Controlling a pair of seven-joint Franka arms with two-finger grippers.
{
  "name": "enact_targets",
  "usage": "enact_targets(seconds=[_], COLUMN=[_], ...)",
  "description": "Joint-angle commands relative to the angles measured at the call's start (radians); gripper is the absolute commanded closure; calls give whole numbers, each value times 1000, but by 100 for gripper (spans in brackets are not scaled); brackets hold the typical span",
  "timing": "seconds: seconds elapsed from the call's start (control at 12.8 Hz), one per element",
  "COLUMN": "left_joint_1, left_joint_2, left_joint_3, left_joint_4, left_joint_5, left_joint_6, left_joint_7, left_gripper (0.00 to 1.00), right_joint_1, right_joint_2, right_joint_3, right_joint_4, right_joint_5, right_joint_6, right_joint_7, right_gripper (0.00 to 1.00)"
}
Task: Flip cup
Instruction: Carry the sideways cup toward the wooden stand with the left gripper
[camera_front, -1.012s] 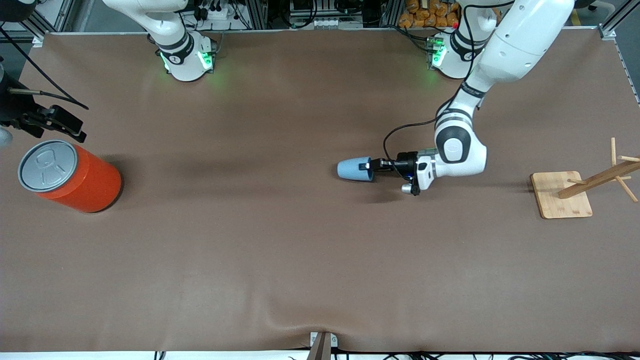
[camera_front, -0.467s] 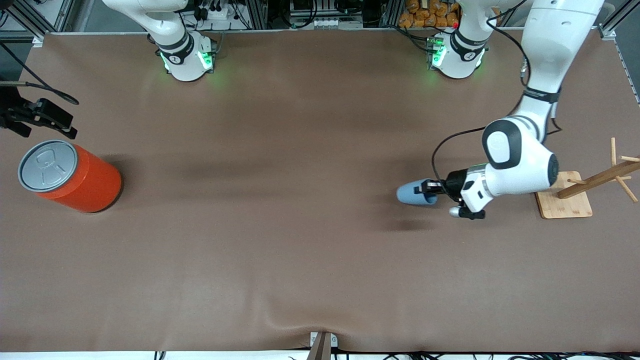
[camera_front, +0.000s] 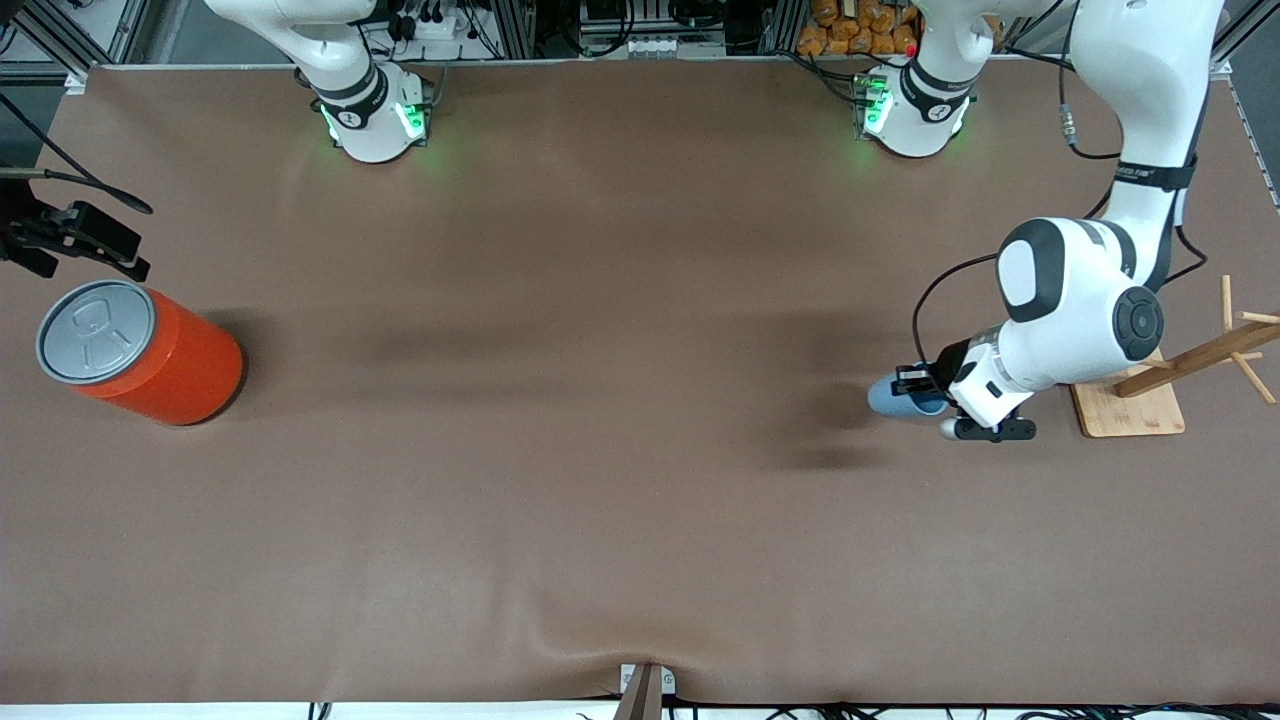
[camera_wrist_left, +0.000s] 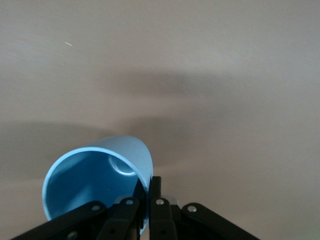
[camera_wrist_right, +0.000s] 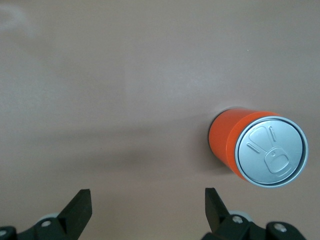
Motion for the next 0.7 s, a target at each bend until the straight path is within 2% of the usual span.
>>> enact_targets(seconds=[0.0, 0.23, 0.62], left_joint_1=[14, 15, 14], left_joint_2=[-24, -37, -102], left_joint_3=[-2, -1, -4], left_joint_4=[-50, -78, -159], left_joint_5=[42, 45, 124], left_joint_6=[74, 97, 114], left_joint_7=[-26, -28, -59], left_gripper=[100, 100, 100], right_joint_1=[12, 10, 7], right_joint_2=[-6, -13, -17], right_joint_3=[-7, -2, -5], right_joint_4=[19, 12, 6], right_joint_5=[10, 10, 13], right_joint_6=[-50, -55, -55], right_joint_7=[-16, -13, -15], right_gripper=[0, 0, 0])
